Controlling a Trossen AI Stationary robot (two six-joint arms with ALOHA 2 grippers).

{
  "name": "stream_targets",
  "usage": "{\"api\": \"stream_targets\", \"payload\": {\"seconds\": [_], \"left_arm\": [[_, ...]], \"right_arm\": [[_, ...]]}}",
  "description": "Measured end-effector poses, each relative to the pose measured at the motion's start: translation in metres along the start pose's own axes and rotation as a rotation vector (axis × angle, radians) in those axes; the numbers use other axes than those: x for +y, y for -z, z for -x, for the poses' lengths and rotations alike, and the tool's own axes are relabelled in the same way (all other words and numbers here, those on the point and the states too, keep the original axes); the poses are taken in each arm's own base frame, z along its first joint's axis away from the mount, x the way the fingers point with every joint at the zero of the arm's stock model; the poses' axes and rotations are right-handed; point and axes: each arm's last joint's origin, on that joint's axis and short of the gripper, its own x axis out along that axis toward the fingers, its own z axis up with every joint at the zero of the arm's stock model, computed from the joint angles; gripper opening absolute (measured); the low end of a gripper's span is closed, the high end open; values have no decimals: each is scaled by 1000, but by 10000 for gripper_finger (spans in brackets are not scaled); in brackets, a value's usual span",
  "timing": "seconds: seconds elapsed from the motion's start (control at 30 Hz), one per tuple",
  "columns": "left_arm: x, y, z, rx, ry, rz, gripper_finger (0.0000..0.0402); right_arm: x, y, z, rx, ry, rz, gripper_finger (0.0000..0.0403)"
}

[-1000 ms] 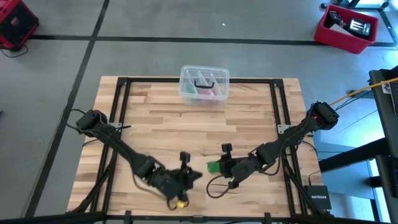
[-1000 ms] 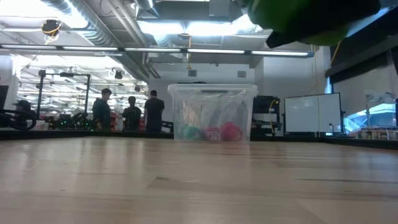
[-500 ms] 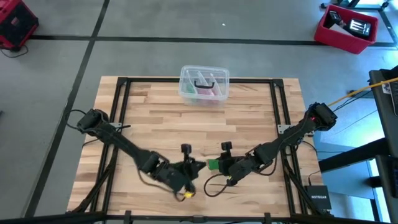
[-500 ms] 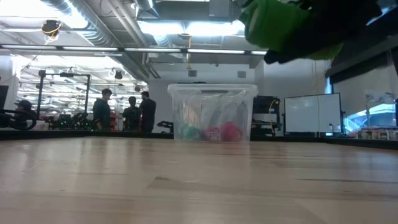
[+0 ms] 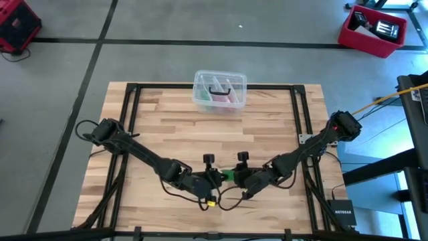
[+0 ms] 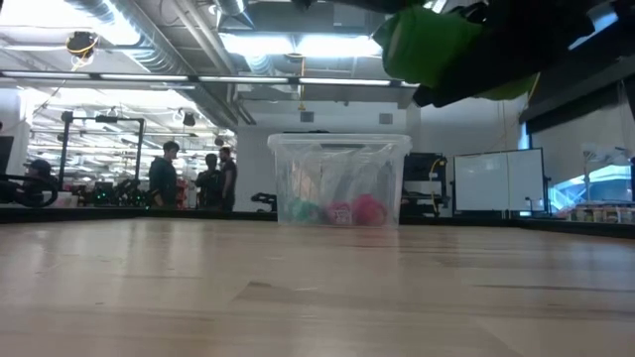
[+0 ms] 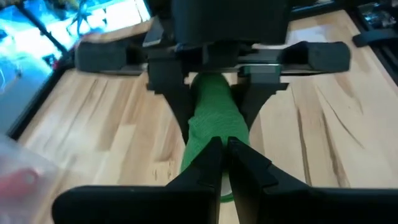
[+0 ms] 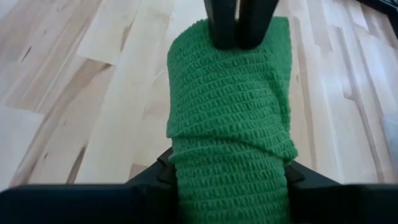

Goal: Roll bandage
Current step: Roll the green bandage

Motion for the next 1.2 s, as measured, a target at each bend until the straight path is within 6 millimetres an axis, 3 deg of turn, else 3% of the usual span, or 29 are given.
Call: {"api": "stream_targets", "payload": {"seconds": [0.47, 0.73, 0.93, 1.03, 1.2], "left_arm": [[11, -5, -9, -47, -24, 168, 17], [27, 8, -20, 69, -97, 287, 17], [21, 16, -18, 163, 2, 279, 17], [21, 18, -10, 196, 7, 219, 17], [30, -12, 28, 42, -19, 184, 17]], "right_arm": [[0, -1, 1, -5, -9, -3, 127], [1, -5, 3, -33, -15, -11, 127], [0, -5, 2, -31, -12, -11, 127], [0, -4, 2, -23, -12, -4, 127], [0, -3, 2, -20, -12, -14, 127]]}}
